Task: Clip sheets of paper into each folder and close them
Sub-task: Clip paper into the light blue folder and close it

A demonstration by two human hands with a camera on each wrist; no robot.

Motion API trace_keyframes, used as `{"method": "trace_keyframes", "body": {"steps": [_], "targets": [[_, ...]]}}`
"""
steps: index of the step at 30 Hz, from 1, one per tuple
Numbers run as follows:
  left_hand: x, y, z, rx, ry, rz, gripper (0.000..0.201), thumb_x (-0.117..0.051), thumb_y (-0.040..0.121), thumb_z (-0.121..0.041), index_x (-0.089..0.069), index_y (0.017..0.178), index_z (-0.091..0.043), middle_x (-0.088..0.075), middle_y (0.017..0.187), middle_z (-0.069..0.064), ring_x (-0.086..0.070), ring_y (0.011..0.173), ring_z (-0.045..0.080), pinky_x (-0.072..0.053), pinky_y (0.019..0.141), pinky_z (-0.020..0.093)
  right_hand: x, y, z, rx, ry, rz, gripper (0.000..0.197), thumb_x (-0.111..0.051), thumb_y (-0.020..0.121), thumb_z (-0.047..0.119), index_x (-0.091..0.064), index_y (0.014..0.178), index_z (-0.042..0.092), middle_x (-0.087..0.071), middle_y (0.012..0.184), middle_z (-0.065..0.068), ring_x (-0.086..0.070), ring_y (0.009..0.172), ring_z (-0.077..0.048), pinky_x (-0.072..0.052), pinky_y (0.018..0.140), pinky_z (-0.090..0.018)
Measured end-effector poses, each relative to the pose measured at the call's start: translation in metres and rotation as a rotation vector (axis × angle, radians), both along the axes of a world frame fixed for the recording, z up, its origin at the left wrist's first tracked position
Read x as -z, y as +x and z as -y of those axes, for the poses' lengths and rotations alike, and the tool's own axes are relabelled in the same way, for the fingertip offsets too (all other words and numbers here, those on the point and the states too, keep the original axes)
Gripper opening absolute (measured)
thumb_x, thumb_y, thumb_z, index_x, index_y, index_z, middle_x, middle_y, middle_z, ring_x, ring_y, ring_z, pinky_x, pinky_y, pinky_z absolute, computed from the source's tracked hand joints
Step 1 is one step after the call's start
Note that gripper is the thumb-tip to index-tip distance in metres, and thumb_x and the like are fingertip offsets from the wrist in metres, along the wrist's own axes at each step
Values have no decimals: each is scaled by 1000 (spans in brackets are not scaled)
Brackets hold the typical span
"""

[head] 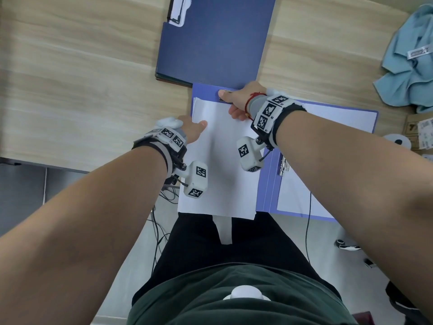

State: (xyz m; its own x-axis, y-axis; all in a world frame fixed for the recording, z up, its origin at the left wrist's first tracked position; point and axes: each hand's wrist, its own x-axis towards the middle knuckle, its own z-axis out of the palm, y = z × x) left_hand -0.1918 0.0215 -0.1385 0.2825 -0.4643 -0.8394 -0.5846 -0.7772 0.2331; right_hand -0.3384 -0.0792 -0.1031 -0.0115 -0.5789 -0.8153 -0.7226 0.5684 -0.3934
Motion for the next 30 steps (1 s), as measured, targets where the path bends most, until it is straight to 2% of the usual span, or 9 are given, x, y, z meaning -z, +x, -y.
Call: {"method": "trace_keyframes", "body": {"steps": [4,8,12,14,19,22,24,27,30], "targets": [[1,-2,0,9,-17,13,68,-47,96,-54,-45,135,2,-56,124,19,-56,115,39,-45,101,49,-3,-3,0,55,9,18,57,-61,79,62,-68,79,6,-75,68,-6,-63,53,-23,-55,63,-29],[4,-1,1,-58,-45,-42,60,-54,93,-49,-55,123,3,-59,107,15,-56,97,31,-49,98,47,-2,0,1,35,-23,-20,52,-60,83,57,-66,76,5,-75,71,-9,-60,48,-22,-51,52,-24],[5,0,-1,-70,-55,-38,63,-57,90,-52,-57,125,1,-64,121,20,-62,109,39,-50,98,49,-5,3,1,-93,-55,-135,60,-54,81,62,-75,76,6,-71,56,0,-74,63,-21,-60,71,-34],[4,-1,-2,-33,-36,4,69,-54,90,-58,-52,128,0,-61,120,19,-61,107,40,-49,98,51,-8,4,0,-129,-79,-166,58,-52,81,62,-76,74,9,-69,52,3,-74,64,-19,-60,73,-35],[5,0,-1,-2,-25,18,68,-51,93,-57,-50,130,0,-59,118,16,-58,108,38,-46,100,49,-16,3,4,-76,-23,-43,47,-64,75,49,-72,82,3,-73,61,-3,-66,56,-21,-58,65,-30],[3,1,0,-27,-45,-13,65,-55,91,-54,-55,126,0,-62,124,19,-60,112,39,-48,100,49,-28,-5,7,-72,-14,9,40,-61,68,37,-70,89,4,-75,68,-7,-67,61,-23,-54,62,-29],[2,-1,0,-27,-44,-18,64,-54,93,-53,-54,128,1,-61,125,19,-59,114,40,-48,100,49,-35,-17,8,-62,-41,2,31,-59,69,30,-70,83,6,-74,68,-6,-65,57,-21,-52,58,-27],[-3,-1,-1,-42,-43,-24,66,-53,94,-53,-53,129,2,-60,125,21,-59,114,40,-47,101,50,-42,-41,11,-65,-47,-62,21,-57,74,24,-70,71,8,-68,55,0,-55,40,-13,-40,40,-15],[-1,3,-1,-80,-58,-85,63,-57,89,-53,-58,124,0,-65,115,16,-62,105,35,-49,99,50,-41,-62,11,-16,-6,-100,15,-58,82,18,-67,77,8,-60,43,3,-46,29,-9,-28,31,-10]]}}
